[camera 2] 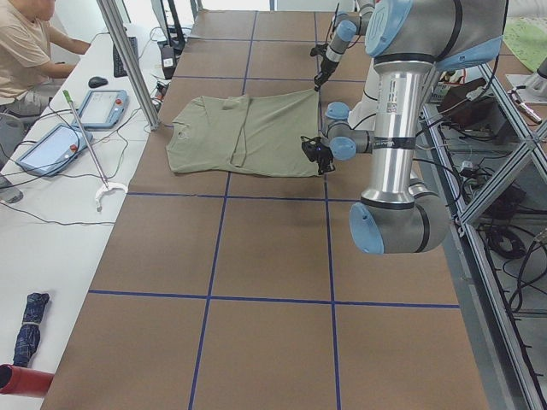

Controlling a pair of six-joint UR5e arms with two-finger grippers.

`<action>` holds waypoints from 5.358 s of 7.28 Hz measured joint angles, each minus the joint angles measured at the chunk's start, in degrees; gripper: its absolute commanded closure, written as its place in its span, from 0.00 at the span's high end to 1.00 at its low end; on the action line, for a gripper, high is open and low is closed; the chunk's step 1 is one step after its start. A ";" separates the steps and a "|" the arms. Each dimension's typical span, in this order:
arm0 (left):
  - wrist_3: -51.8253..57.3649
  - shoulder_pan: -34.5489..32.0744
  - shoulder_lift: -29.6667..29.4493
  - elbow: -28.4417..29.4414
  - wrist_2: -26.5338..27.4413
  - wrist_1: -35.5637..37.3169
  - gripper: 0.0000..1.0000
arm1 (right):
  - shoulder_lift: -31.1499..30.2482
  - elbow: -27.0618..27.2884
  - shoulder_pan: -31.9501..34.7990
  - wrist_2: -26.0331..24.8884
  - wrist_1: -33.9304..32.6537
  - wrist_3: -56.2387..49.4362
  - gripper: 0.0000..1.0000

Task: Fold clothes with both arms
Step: 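Move both grippers to the hem corners nearest the robot and grasp, then lift the hem with both grippers and fold it toward the collar, then lower the hem onto the collar edge and release with both grippers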

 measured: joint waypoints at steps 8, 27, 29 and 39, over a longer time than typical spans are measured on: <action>-5.49 7.90 1.71 -15.21 -1.79 0.08 0.00 | -7.77 8.45 -6.54 0.20 -0.08 0.42 0.00; 26.94 -32.00 -22.96 38.65 -2.58 -28.52 0.00 | 40.55 -61.81 43.99 22.49 19.57 -42.31 0.00; 27.21 -32.47 -23.61 39.24 -2.60 -29.19 0.00 | 41.21 -64.68 44.21 22.39 22.08 -42.57 0.00; 32.08 -35.37 -23.95 42.63 -2.97 -32.81 0.50 | 41.56 -63.41 44.64 22.73 23.47 -41.87 0.57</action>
